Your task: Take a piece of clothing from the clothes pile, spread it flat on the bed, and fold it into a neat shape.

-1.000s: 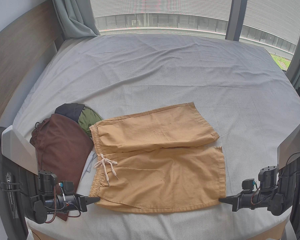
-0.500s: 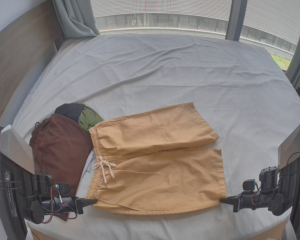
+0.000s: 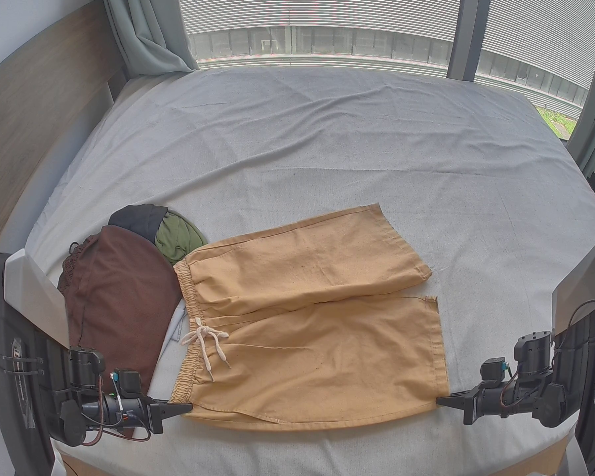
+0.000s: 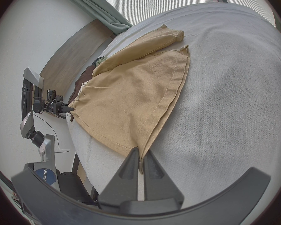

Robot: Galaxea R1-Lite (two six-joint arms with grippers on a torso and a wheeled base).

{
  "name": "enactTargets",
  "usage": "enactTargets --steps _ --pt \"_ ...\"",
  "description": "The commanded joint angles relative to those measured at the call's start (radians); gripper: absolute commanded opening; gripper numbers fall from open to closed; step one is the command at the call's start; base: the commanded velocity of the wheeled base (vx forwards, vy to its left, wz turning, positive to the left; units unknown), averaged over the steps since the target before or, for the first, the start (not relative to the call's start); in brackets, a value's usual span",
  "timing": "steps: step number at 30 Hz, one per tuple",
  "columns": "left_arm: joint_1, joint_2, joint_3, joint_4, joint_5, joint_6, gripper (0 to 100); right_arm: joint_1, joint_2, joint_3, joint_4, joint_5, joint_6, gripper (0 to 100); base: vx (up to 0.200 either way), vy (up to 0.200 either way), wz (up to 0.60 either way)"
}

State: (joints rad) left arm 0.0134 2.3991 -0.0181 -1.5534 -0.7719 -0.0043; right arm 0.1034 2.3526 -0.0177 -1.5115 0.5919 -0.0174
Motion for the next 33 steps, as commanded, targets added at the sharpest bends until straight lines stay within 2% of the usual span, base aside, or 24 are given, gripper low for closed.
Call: enactTargets --steps 1,6,14,16,27,33 --pt "0.008 0.006 0.017 -0.001 -0.001 0.013 0 -0.001 -0.007 0.016 0.039 0.016 -0.038 0 0.0 0.0 0.0" --pt "0.022 0.008 0.017 -0.001 -0.012 0.04 0 -0.013 -0.018 0.016 0.071 0.049 -0.072 0 0.0 0.0 0.0" --pt "0.091 0.086 0.017 -0.001 -0.096 0.231 0 -0.024 -0.03 0.016 0.1 0.071 -0.107 0 0.0 0.0 0.0" --pt "0.097 0.089 0.017 -0.001 -0.118 0.254 0 -0.028 -0.036 0.016 0.119 0.078 -0.122 0 0.0 0.0 0.0" --pt "0.103 0.054 0.017 0.001 -0.201 0.265 0 -0.041 -0.065 0.015 0.122 0.123 -0.144 0 0.0 0.0 0.0" --pt "0.097 0.035 0.017 -0.001 -0.205 0.265 0 -0.041 -0.084 0.015 0.102 0.134 -0.137 0 0.0 0.0 0.0"
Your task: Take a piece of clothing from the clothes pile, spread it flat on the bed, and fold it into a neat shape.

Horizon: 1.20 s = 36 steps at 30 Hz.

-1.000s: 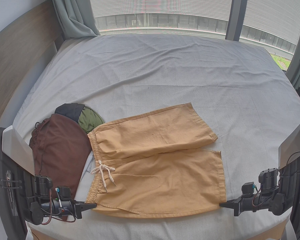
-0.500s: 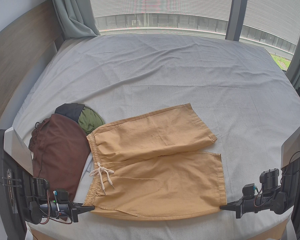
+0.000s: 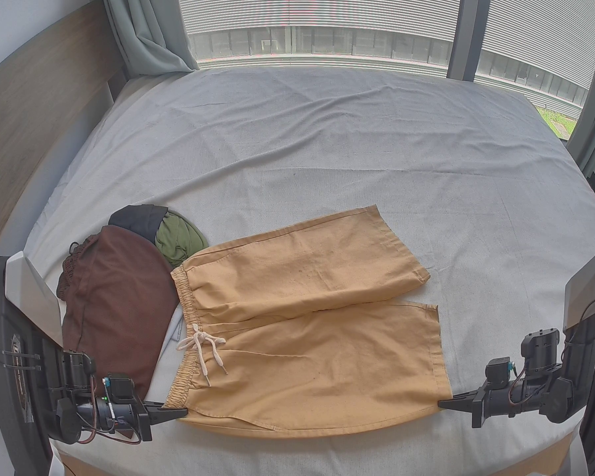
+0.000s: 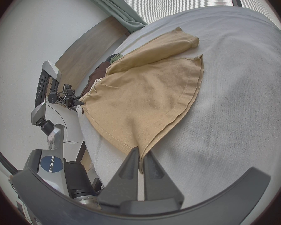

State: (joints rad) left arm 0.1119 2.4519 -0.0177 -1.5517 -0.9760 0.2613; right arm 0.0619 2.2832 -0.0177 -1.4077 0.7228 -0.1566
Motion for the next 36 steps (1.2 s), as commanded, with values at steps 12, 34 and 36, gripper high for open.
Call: enactTargets --steps 12,34,36 --pt "-0.038 -0.131 0.013 -0.002 0.0 -0.076 0 0.033 -0.051 0.01 -0.134 0.021 0.109 0 0.0 0.0 0.0" --pt "-0.147 -0.409 -0.045 -0.002 0.085 -0.502 0 0.075 -0.258 -0.005 -0.132 0.021 0.25 0 0.0 0.0 0.0" --pt "-0.163 -0.409 -0.058 -0.002 0.111 -0.511 0 0.075 -0.264 -0.008 -0.132 0.021 0.252 0 0.0 0.0 0.0"
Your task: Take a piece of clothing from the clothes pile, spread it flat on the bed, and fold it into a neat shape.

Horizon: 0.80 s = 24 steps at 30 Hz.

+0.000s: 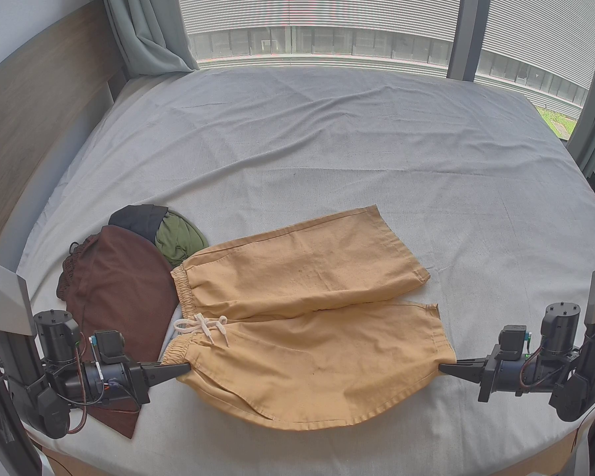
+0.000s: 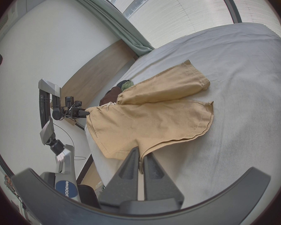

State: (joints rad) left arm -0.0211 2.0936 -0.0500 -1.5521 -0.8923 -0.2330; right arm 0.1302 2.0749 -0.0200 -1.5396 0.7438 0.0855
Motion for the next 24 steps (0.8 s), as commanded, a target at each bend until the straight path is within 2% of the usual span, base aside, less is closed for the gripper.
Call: enactTargets --steps 1,5,18,24 --pt "-0.036 -0.049 -0.031 -0.002 0.038 -0.019 0 0.006 -0.058 -0.009 -0.001 0.0 0.01 0 0.0 0.0 0.0" --pt "-0.048 -0.046 -0.044 -0.002 0.075 -0.02 0 0.005 -0.059 -0.021 -0.001 0.0 0.017 0 0.0 0.0 0.0" --pt "-0.045 -0.043 -0.056 -0.002 0.078 -0.022 0 0.008 -0.119 -0.014 -0.001 0.0 0.026 0 0.0 0.0 0.0" --pt "-0.042 -0.044 -0.067 -0.002 0.081 -0.054 0 0.02 -0.167 -0.001 -0.001 0.0 0.049 0 0.0 0.0 0.0"
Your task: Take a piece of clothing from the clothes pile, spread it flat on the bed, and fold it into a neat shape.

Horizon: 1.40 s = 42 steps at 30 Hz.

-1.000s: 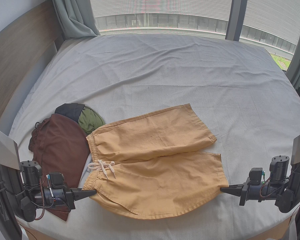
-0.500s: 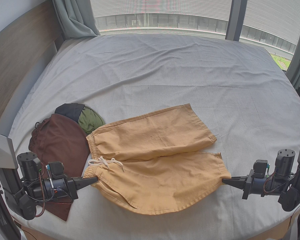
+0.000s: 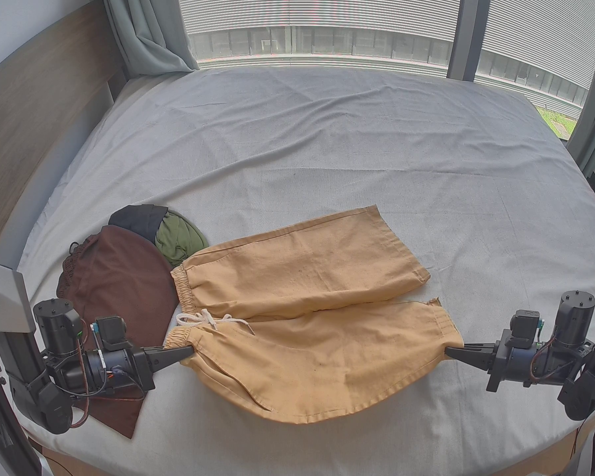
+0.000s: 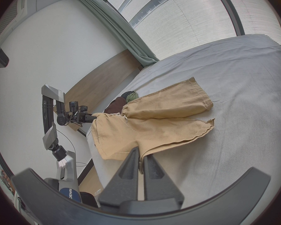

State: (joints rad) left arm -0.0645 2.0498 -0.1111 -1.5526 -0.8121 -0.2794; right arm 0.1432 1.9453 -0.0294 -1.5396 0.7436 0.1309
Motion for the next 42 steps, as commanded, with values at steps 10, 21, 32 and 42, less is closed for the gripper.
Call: enactTargets --steps 10,21,32,42 --pt "-0.003 -0.007 -0.032 -0.001 0.056 -0.06 0 0.015 -0.089 0.028 0.001 0.002 0.007 0 0.0 0.0 0.0" --pt "-0.011 -0.007 -0.048 -0.003 0.113 -0.087 0 0.016 -0.174 0.026 0.058 0.002 0.007 0 0.0 0.0 0.0" --pt "0.0 -0.005 -0.064 -0.001 0.114 -0.09 0 0.024 -0.22 0.026 0.076 0.002 0.007 0 0.0 0.0 0.0" --pt "0.002 -0.005 -0.079 -0.001 0.142 -0.133 0 0.026 -0.233 0.02 0.082 0.002 0.007 0 0.0 0.0 0.0"
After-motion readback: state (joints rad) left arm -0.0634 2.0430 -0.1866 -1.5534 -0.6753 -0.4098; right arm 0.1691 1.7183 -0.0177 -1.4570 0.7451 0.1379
